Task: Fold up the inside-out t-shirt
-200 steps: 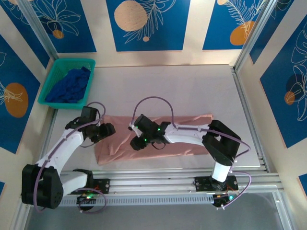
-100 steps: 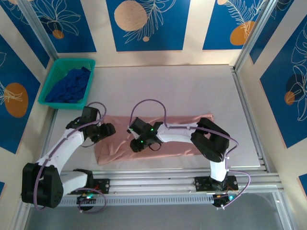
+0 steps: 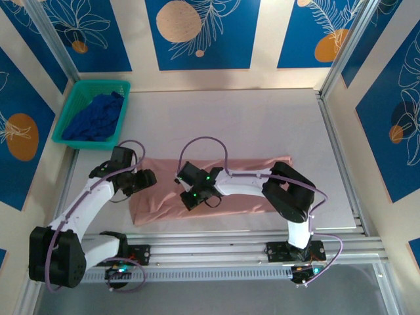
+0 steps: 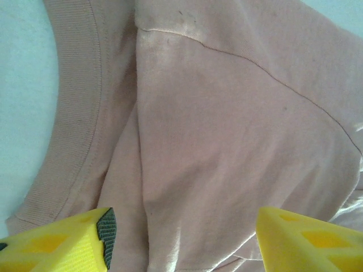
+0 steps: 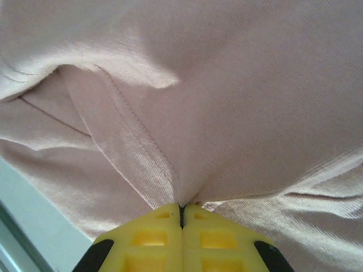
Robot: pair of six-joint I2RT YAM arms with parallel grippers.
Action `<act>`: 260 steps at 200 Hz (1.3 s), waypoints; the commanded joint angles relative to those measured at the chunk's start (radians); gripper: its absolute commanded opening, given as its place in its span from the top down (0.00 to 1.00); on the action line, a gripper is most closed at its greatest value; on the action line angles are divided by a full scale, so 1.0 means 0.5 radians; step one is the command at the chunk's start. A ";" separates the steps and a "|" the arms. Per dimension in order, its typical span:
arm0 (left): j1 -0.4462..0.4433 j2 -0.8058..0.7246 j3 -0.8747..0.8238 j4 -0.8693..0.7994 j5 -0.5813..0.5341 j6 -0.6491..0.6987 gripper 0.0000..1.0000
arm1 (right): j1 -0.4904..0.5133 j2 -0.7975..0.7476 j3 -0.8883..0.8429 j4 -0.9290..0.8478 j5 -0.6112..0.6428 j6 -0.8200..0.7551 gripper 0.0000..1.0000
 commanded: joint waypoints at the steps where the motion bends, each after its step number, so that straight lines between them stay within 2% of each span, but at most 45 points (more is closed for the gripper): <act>1: -0.013 -0.035 0.054 -0.065 -0.057 0.056 0.34 | 0.018 -0.158 -0.040 -0.063 -0.030 0.006 1.00; 46: -0.010 -0.042 0.072 -0.097 -0.090 0.079 0.34 | 0.021 -0.263 -0.110 -0.125 -0.087 0.006 1.00; 93: -0.007 -0.038 0.105 -0.139 -0.146 0.117 0.33 | 0.019 -0.239 -0.116 -0.218 -0.105 -0.012 1.00; 122: 0.014 -0.032 0.133 -0.146 -0.217 0.150 0.32 | 0.000 -0.230 -0.090 -0.289 -0.118 -0.049 0.88; 134: 0.031 -0.022 0.142 -0.134 -0.237 0.157 0.32 | -0.014 -0.234 -0.066 -0.308 -0.121 -0.077 0.76; 185: 0.087 0.150 0.113 0.105 -0.293 0.153 0.12 | -0.189 -0.326 -0.046 -0.144 -0.248 -0.122 0.41; 215: 0.097 0.324 0.109 0.198 -0.361 0.174 0.03 | -0.285 -0.373 -0.058 -0.052 -0.247 -0.123 0.34; 260: 0.097 0.383 0.098 0.202 -0.362 0.160 0.02 | -0.490 -0.461 -0.076 -0.032 -0.164 -0.125 0.31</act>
